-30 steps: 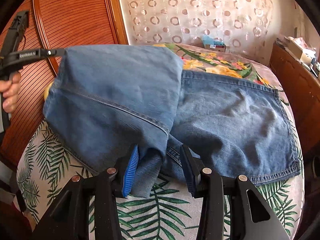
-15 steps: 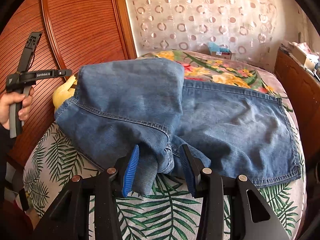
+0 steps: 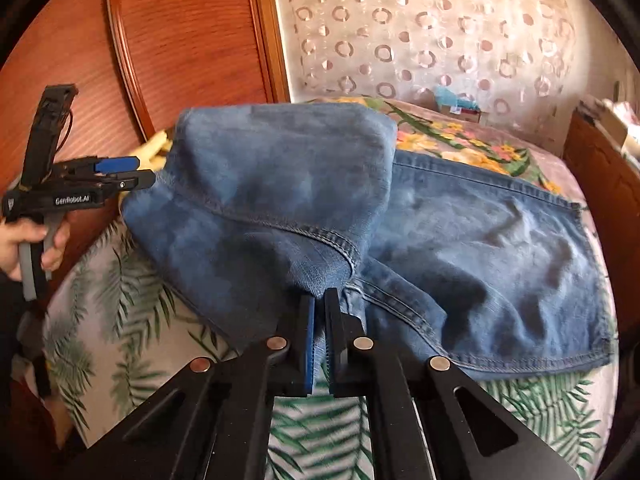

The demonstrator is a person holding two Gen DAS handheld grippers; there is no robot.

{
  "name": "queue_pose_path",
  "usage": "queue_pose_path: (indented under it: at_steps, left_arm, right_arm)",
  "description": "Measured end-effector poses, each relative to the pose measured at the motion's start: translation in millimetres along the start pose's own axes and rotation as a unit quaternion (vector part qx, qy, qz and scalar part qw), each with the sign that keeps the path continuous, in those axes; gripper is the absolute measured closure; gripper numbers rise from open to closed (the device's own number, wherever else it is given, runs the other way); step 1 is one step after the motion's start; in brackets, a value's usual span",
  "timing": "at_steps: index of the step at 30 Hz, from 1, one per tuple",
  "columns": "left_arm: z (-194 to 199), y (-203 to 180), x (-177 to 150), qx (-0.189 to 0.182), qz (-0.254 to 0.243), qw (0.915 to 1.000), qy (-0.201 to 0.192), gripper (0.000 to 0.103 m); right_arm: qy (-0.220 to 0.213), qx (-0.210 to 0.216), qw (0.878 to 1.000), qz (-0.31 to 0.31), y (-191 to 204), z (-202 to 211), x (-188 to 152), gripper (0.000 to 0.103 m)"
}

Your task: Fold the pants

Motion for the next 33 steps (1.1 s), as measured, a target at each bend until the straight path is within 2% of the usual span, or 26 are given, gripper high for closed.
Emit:
queue_pose_path:
  at_steps: [5,11,14,17,23,33]
  left_arm:
    - [-16,8,-23,0.008,0.009,0.9995,0.028,0.031]
    - [-22,12,-37,0.016,0.014,0.9990,0.038,0.031]
    - [-22,15,-40,0.017,0.018,0.9989,0.040,0.031]
    - [-17,16,-40,0.014,0.022,0.9992,0.031,0.031]
    - [-2,7,-37,0.010,0.018,0.9997,0.011,0.031]
    - [41,-42,-27,-0.019,-0.017,0.9984,-0.050,0.031]
  right_arm:
    - [0.027,-0.005,1.000,-0.009,-8,-11,-13,0.100]
    - [0.027,-0.012,1.000,-0.004,-4,-11,-11,0.100]
    - [0.017,0.003,1.000,-0.024,-9,-4,-10,0.099]
    - [0.005,0.013,0.999,-0.040,-16,9,-17,0.094]
    - [-0.007,-0.007,0.998,-0.056,-32,33,-27,0.094]
    - [-0.016,-0.040,0.995,-0.085,-63,55,-51,0.092]
Point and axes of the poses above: each gripper's, at about its wrist camera, not at the fingertips, and z roughly against the way its jaws point, y to its left, x to its top, the point moved 4 cm from there along -z, roughly the way its jaws point, and after that the axes turned 11 degrees about z, right-handed, at the moved point
